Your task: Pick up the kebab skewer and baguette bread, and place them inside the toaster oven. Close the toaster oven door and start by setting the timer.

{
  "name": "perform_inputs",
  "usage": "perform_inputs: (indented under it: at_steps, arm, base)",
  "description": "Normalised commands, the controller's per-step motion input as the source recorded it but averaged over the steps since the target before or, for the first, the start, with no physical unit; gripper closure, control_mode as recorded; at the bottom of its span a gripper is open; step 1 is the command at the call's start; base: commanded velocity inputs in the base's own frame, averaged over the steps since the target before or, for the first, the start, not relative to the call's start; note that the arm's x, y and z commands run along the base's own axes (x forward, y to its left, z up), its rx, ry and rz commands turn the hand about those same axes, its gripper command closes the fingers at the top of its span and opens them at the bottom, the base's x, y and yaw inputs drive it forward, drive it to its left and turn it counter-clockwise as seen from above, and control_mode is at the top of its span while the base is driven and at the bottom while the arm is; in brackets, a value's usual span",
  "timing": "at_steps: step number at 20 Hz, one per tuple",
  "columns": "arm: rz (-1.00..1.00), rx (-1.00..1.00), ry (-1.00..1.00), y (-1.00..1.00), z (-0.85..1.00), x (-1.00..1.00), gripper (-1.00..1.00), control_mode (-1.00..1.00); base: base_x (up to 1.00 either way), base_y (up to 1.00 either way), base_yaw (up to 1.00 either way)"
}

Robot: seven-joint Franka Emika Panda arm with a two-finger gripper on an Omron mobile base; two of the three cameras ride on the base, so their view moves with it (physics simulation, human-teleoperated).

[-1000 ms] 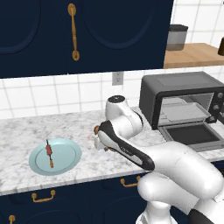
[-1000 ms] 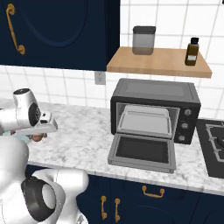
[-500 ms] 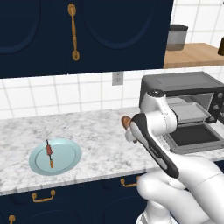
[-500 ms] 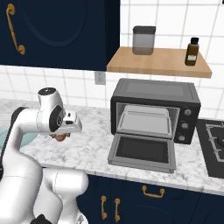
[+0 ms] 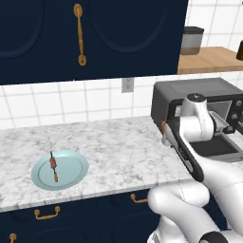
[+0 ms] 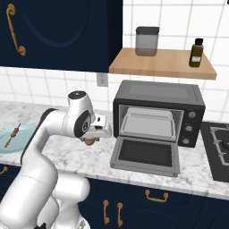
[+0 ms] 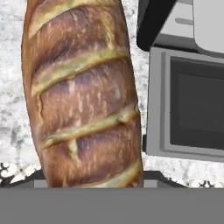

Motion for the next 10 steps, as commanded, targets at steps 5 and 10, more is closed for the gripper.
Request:
perform_inputs:
  at_steps: [5, 10]
  arm:
    - [-0.13, -0.06, 0.13, -1.0, 0.19, 0.1, 1.0, -1.0]
    - [-0.1, -0.03, 0.11, -1.0, 0.42, -0.03, 1.0, -1.0]
  base:
    - [0.0, 0.0, 0.0]
    - [0.0, 0.0, 0.0]
